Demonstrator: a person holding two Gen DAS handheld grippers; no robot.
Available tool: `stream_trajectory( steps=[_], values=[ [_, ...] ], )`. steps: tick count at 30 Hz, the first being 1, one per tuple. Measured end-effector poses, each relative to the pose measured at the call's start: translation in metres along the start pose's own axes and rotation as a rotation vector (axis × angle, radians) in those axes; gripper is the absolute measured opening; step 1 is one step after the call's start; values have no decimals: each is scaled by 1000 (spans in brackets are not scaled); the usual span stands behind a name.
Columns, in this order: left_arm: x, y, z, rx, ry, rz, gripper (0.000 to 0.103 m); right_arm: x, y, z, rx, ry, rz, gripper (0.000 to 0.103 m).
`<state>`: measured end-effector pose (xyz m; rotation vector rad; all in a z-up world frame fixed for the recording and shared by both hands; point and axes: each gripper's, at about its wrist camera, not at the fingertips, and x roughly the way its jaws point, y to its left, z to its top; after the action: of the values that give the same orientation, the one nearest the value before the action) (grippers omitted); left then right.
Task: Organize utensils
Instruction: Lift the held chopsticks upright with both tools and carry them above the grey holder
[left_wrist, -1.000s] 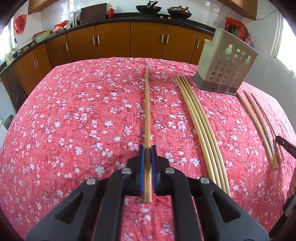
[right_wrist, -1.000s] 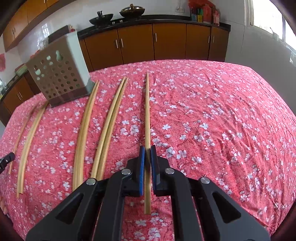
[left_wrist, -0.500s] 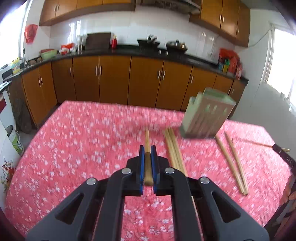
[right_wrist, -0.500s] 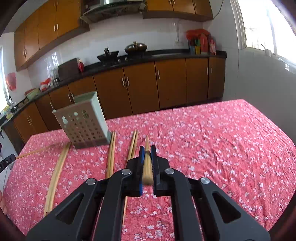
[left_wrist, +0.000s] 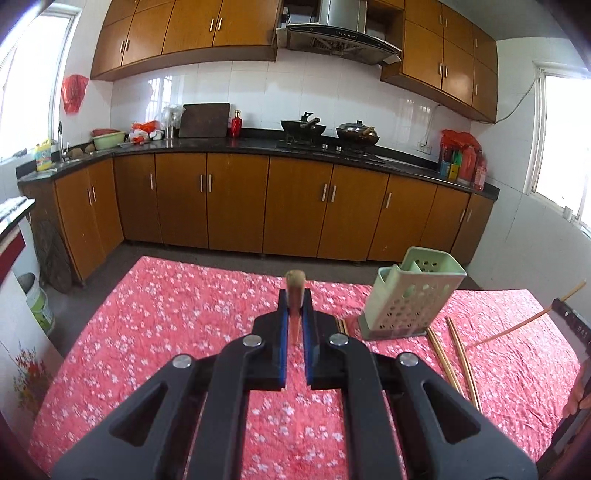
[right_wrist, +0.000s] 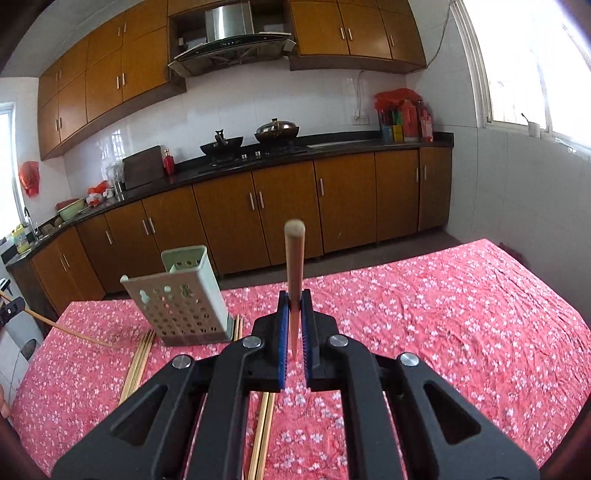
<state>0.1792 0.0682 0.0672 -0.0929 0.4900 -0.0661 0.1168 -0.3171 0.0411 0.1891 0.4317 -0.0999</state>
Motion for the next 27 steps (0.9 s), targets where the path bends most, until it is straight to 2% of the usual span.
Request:
stream_trajectory(
  steps=[4,10,16,19,22,27],
  values=[
    [-4,-5,26,-3,-50,-1,8,-4,5,29,11,-59,14,7],
    [-18,-25,76,-24,-162,-46,8,-20,27,84,39,-215,93,7],
    [-25,-55,119,-42,-275,-96,8,-17,55,111,44,-320,164,7],
    [-18,-70,130,-60,-297,-132,8,-2,70,113,24,-327,189,7],
    [-5,-80,130,-71,-287,-163,8,13,77,108,9,-308,200,7],
    [31,-95,118,-77,-217,-193,8,37,80,93,5,-233,203,7]
  ],
)
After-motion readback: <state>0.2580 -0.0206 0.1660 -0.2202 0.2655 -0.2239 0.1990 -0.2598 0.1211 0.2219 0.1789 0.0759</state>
